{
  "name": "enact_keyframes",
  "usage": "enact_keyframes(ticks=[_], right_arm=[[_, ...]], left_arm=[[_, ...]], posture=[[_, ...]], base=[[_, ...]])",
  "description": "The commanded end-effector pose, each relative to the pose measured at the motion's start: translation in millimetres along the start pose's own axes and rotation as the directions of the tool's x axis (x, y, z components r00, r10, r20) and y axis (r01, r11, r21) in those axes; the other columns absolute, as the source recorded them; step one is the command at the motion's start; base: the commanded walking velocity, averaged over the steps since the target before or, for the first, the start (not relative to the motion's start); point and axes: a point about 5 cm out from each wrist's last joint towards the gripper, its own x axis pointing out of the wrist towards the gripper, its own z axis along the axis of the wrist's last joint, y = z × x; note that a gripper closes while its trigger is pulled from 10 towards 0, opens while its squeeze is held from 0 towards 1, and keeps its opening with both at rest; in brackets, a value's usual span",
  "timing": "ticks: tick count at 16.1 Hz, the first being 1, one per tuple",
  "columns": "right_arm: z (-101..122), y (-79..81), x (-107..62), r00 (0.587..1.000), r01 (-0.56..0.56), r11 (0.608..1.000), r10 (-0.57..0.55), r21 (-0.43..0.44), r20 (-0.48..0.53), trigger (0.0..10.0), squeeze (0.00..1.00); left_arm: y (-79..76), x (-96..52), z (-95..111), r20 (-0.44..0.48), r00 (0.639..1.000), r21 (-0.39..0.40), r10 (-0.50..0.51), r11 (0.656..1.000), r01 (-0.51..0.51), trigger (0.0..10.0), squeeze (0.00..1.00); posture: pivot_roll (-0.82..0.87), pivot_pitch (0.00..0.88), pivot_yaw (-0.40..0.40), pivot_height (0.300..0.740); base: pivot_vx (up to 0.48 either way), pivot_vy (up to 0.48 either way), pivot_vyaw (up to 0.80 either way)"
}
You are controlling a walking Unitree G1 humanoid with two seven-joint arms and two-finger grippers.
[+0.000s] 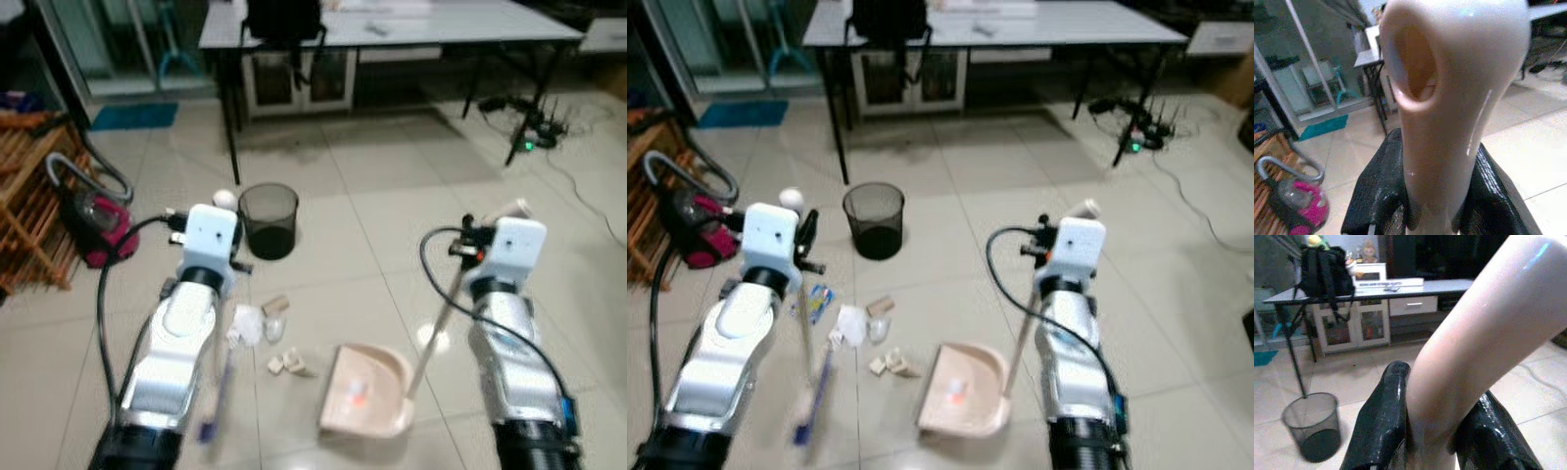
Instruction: Sweep floor
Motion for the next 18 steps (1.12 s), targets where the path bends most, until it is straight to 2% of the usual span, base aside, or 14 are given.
enact_keyframes(ticks=[1, 18], right_arm=[[10.6, -2.1, 2.2, 0.999, 0.005, 1.0, -0.006, 0.019, 0.053, 10.0, 0.0], [8.4, -1.7, 1.4, 0.999, 0.006, 1.0, -0.006, 0.002, 0.05, 10.0, 0.0]], left_arm=[[0.0, 3.2, 10.9, 0.045, 0.999, 0.015, 0.0, 1.0, -0.001, 10.0, 0.0], [-0.8, 3.7, 7.7, 0.034, 0.999, 0.025, -0.016, 1.0, 0.015, 10.0, 0.0]], posture=[[-0.03, 0.0, 0.014, 0.74], [-0.04, 0.0, 0.023, 0.74]], base=[[0.382, 0.0, 0.0], [0.382, 0.0, 0.0]])
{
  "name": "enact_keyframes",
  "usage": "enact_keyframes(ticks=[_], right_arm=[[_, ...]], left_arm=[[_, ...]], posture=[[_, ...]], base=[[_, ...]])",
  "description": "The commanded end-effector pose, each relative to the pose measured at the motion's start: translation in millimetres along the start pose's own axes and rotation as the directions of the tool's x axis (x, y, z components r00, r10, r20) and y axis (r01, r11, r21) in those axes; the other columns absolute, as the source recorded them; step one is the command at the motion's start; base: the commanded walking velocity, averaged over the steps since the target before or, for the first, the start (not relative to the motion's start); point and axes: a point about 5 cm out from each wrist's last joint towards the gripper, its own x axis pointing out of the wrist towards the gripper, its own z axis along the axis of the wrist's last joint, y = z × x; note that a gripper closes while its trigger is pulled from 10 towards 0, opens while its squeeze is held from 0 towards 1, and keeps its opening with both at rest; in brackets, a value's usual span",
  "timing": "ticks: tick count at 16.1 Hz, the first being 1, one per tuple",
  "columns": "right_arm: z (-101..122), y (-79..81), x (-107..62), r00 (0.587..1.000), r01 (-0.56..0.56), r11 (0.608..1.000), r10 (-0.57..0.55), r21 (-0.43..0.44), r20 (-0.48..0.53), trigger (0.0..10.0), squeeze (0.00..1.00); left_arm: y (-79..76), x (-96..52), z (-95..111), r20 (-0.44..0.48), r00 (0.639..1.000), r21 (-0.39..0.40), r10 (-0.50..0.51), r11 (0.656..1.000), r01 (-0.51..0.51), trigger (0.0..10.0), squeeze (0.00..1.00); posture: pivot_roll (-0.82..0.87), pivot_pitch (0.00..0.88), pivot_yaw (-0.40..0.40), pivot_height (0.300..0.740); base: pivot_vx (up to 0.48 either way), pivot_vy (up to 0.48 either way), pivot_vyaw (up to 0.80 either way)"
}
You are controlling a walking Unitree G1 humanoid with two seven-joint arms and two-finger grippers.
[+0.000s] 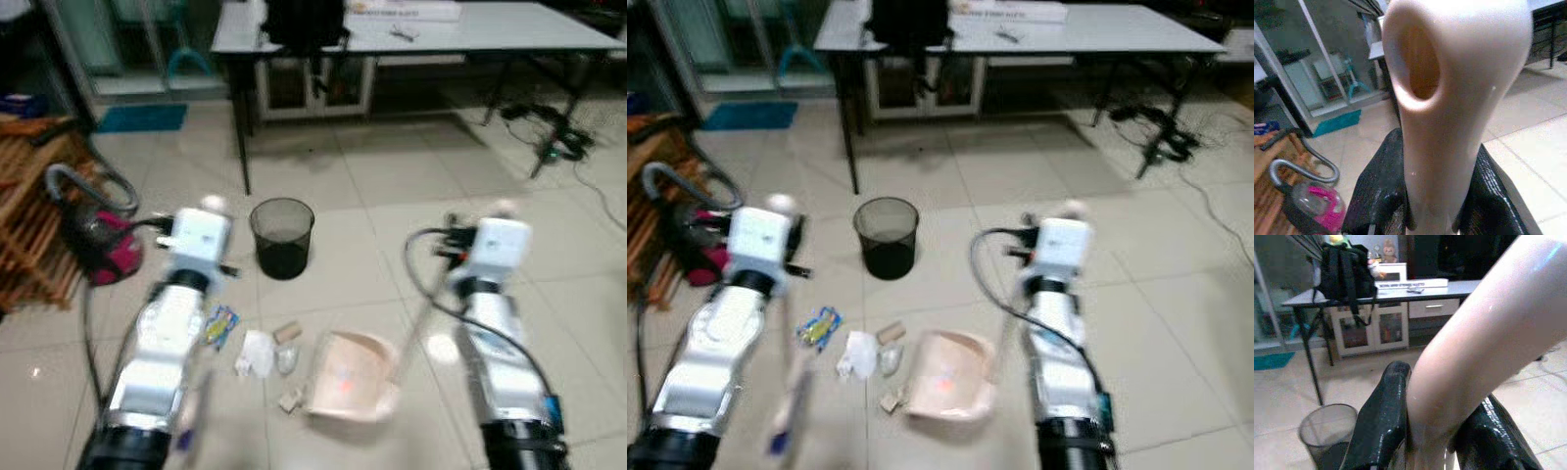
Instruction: Sweep floor
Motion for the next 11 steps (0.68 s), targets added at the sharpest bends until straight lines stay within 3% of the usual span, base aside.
enact_keyframes(ticks=[1, 4, 7, 11], right_arm=[[8.9, -7.3, 2.2, 0.999, 0.017, 1.0, -0.017, -0.002, 0.042, 10.0, 0.0], [8.7, -5.6, 2.5, 0.999, -0.009, 0.999, 0.01, -0.045, 0.039, 10.0, 0.0], [8.9, -6.3, 1.6, 0.999, 0.009, 1.0, -0.008, -0.016, 0.05, 10.0, 0.0], [6.6, -10.9, 0.4, 0.999, 0.028, 1.0, -0.028, 0.006, 0.034, 10.0, 0.0]], left_arm=[[-4.7, 2.4, 10.9, 0.046, 0.999, 0.006, -0.015, 1.0, 0.014, 10.0, 0.0], [-5.1, 2.6, 11.2, 0.046, 0.999, 0.006, -0.018, 1.0, 0.017, 10.0, 0.0], [-6.0, 2.5, 11.4, 0.05, 0.998, 0.008, -0.024, 1.0, 0.024, 10.0, 0.0], [-10.0, 2.6, 7.1, 0.023, 0.998, -0.001, -0.061, 0.998, 0.061, 10.0, 0.0]], posture=[[-0.04, 0.0, 0.024, 0.74], [-0.04, 0.0, 0.024, 0.74], [-0.04, 0.0, 0.025, 0.74], [-0.04, 0.0, 0.026, 0.74]], base=[[0.375, 0.0, 0.0], [0.374, 0.0, 0.0], [0.341, 0.0, 0.75], [0.0, 0.0, 0.0]])
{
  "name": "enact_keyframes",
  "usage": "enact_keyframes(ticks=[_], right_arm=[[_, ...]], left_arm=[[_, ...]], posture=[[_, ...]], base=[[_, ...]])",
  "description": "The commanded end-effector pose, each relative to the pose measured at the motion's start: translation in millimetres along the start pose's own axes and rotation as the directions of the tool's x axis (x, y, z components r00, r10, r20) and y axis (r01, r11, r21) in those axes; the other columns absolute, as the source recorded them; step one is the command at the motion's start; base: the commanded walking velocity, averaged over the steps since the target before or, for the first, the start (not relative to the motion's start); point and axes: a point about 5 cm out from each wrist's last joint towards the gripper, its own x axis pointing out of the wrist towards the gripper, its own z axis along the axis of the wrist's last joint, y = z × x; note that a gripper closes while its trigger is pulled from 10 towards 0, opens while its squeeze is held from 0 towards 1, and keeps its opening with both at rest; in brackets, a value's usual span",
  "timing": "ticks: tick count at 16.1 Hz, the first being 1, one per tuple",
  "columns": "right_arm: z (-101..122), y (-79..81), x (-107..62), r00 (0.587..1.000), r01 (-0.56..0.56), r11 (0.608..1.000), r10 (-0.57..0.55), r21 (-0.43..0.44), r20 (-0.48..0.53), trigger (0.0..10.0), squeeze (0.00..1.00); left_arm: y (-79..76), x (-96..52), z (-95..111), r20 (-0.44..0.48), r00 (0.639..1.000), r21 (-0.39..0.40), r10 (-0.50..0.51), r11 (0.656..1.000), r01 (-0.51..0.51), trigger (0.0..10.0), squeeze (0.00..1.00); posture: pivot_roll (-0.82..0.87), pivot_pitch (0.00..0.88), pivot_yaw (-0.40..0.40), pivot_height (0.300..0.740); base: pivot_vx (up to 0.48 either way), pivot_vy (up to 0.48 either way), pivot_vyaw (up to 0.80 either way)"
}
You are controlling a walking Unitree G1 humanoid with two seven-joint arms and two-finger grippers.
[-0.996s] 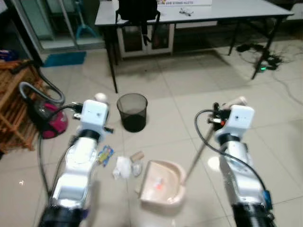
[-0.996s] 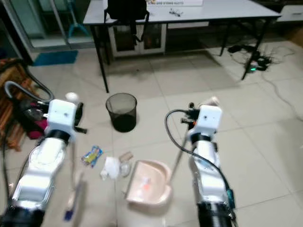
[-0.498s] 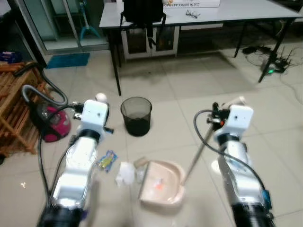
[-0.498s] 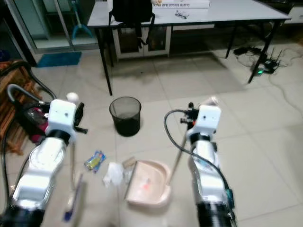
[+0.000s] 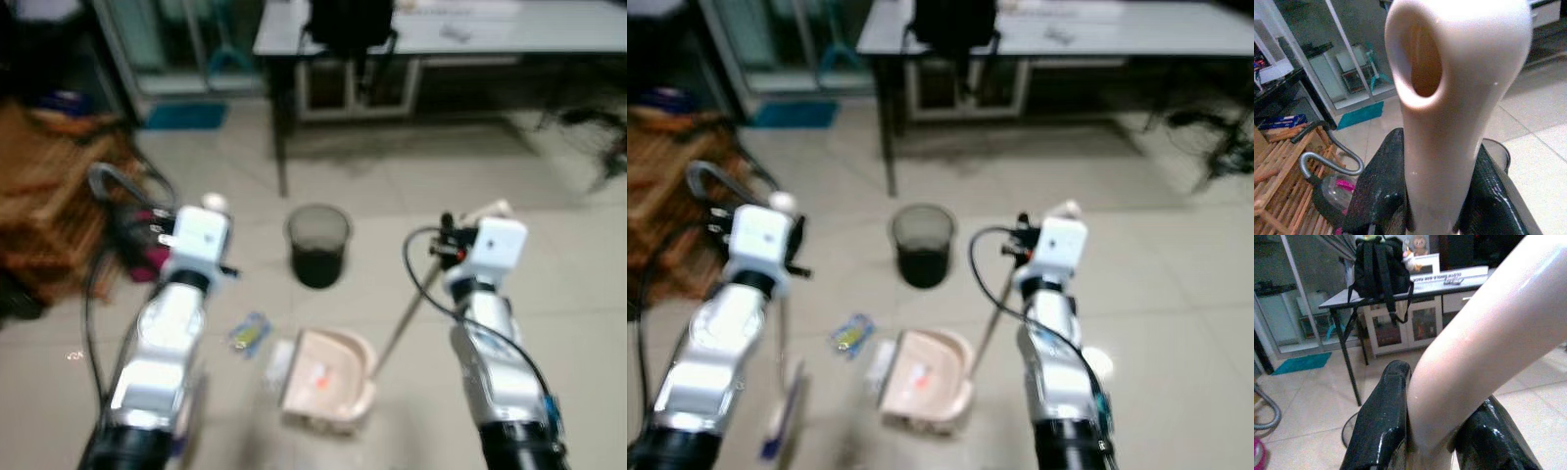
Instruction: Sweep floor
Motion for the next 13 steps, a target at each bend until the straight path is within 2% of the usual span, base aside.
enact_keyframes(ticks=[1, 8, 11, 13], right_arm=[[6.7, -4.5, 0.5, 0.999, 0.015, 1.0, -0.015, -0.022, 0.033, 10.0, 0.0], [7.1, -8.1, 4.8, 0.999, 0.026, 0.997, -0.024, -0.066, 0.036, 10.0, 0.0], [10.2, -15.8, 13.0, 0.998, 0.032, 0.984, -0.02, -0.176, 0.067, 10.0, 0.0], [15.3, -14.7, 21.3, 0.994, 0.009, 0.959, 0.022, -0.283, 0.107, 10.0, 0.0]], left_arm=[[1.7, 0.7, 2.9, 0.01, 1.0, 0.003, -0.005, 1.0, 0.005, 10.0, 0.0], [2.3, 3.1, -3.3, -0.02, 1.0, 0.034, -0.005, 0.999, 0.006, 10.0, 0.0], [-0.9, 7.3, -9.3, -0.005, 1.0, 0.093, -0.006, 0.996, 0.007, 10.0, 0.0], [-1.1, 7.0, -9.7, 0.041, 0.999, 0.121, -0.015, 0.993, 0.01, 10.0, 0.0]], posture=[[-0.04, 0.0, 0.027, 0.74], [-0.04, 0.015, 0.029, 0.74], [-0.03, 0.038, 0.037, 0.74], [-0.02, 0.071, 0.05, 0.74]], base=[[0.0, 0.0, 0.0], [0.0, 0.0, 0.0], [0.0, 0.0, 0.0], [0.0, 0.0, 0.0]])
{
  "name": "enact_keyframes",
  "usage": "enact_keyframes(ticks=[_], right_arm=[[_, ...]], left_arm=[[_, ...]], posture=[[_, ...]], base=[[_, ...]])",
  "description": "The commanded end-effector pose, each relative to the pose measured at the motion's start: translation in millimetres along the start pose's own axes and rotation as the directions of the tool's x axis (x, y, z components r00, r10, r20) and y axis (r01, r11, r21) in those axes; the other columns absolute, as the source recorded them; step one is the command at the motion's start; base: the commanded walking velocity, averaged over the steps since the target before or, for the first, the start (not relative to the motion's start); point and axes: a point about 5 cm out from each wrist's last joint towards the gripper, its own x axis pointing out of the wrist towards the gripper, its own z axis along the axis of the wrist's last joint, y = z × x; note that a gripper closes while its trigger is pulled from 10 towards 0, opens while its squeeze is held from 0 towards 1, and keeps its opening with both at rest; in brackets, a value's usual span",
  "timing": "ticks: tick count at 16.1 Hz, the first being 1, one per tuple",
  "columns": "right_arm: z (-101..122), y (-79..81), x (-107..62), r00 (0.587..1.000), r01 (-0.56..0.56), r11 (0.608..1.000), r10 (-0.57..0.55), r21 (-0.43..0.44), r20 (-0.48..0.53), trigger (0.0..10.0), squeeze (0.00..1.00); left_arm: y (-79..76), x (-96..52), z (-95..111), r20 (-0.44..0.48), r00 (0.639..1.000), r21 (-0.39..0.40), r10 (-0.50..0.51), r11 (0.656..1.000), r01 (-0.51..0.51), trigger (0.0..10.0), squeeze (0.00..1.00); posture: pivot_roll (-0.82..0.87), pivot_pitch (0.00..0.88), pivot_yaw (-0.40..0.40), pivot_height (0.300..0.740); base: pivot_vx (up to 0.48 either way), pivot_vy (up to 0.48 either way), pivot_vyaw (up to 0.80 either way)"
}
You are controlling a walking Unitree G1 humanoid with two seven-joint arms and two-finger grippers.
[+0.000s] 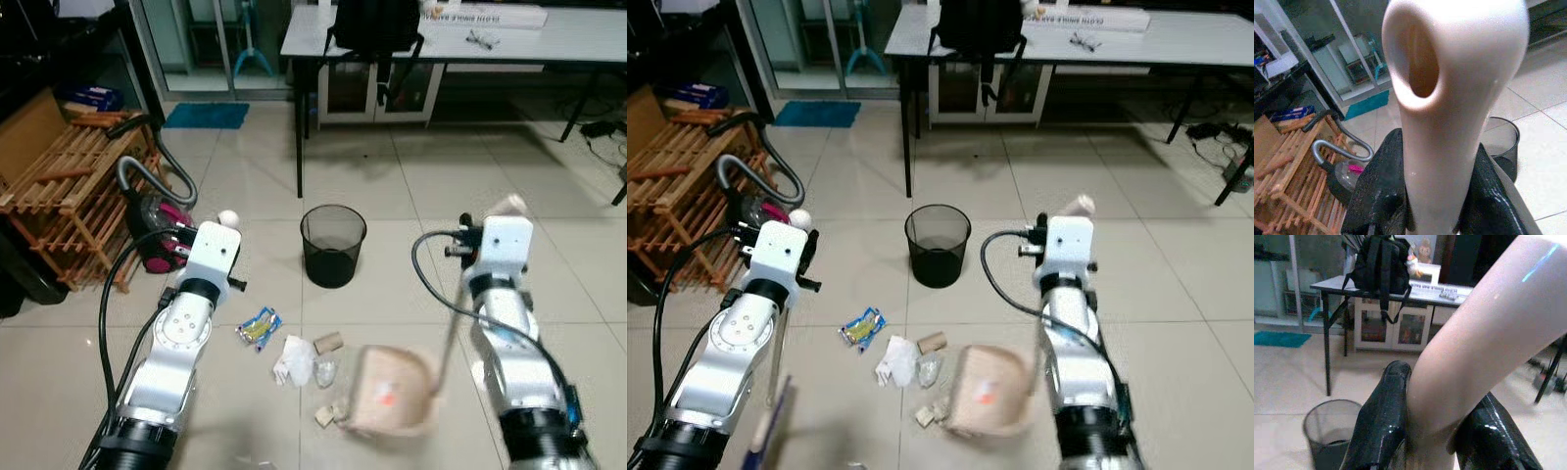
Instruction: Sweep floor
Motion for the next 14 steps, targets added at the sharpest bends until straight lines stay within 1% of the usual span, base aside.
enact_keyframes(ticks=[1, 3, 4, 6, 7, 10, 12, 14], right_arm=[[16.9, 3.3, 9.4, 0.995, -0.015, 0.998, 0.021, -0.06, 0.101, 10.0, 0.0], [16.6, 5.4, 12.5, 0.992, -0.029, 0.993, 0.043, -0.114, 0.115, 10.0, 0.0], [14.7, 8.5, 14.1, 0.99, -0.05, 0.986, 0.069, -0.156, 0.121, 10.0, 0.0], [8.4, 18.8, 14.6, 0.983, -0.102, 0.962, 0.136, -0.254, 0.121, 10.0, 0.0], [3.7, 23.5, 14.1, 0.982, -0.121, 0.952, 0.157, -0.279, 0.109, 10.0, 0.0], [-5.8, 33.8, 11.3, 0.975, -0.155, 0.934, 0.197, -0.322, 0.102, 10.0, 0.0], [-13.4, 44.4, 9.0, 0.97, -0.178, 0.918, 0.224, -0.354, 0.094, 10.0, 0.0], [-18.5, 51.1, 6.7, 0.969, -0.199, 0.916, 0.238, -0.349, 0.071, 10.0, 0.0]], left_arm=[[3.2, 4.1, 14.0, 0.091, 0.996, 0.024, 0.012, 1.0, -0.014, 10.0, 0.0], [3.8, 4.2, 15.8, 0.119, 0.993, 0.012, 0.019, 1.0, -0.021, 10.0, 0.0], [1.7, 4.3, 15.1, 0.137, 0.991, 0.014, 0.007, 1.0, -0.009, 10.0, 0.0], [-5.5, 3.5, 11.7, 0.159, 0.987, 0.005, -0.03, 1.0, 0.03, 10.0, 0.0], [-10.6, 2.4, 8.1, 0.157, 0.986, 0.011, -0.048, 0.999, 0.047, 10.0, 0.0], [-15.5, -4.6, -1.1, 0.145, 0.988, -0.001, -0.044, 0.999, 0.045, 10.0, 0.0], [-20.4, -9.1, -11.3, 0.14, 0.989, -0.01, -0.052, 0.998, 0.054, 10.0, 0.0], [-24.0, -10.0, -16.8, 0.128, 0.99, -0.012, -0.063, 0.998, 0.065, 10.0, 0.0]], posture=[[-0.02, 0.083, 0.053, 0.74], [-0.01, 0.099, 0.058, 0.74], [-0.01, 0.121, 0.068, 0.74], [-0.02, 0.142, 0.06, 0.74], [-0.01, 0.153, 0.046, 0.74], [0.01, 0.175, 0.03, 0.74], [-0.01, 0.191, 0.029, 0.74], [-0.01, 0.194, 0.026, 0.74]], base=[[0.0, 0.0, 0.0], [0.0, 0.0, 0.0], [0.0, 0.0, 0.0], [0.0, 0.0, 0.0], [0.0, 0.0, 0.0], [0.0, 0.0, 0.0], [0.0, 0.0, 0.0], [0.0, 0.0, 0.0]])
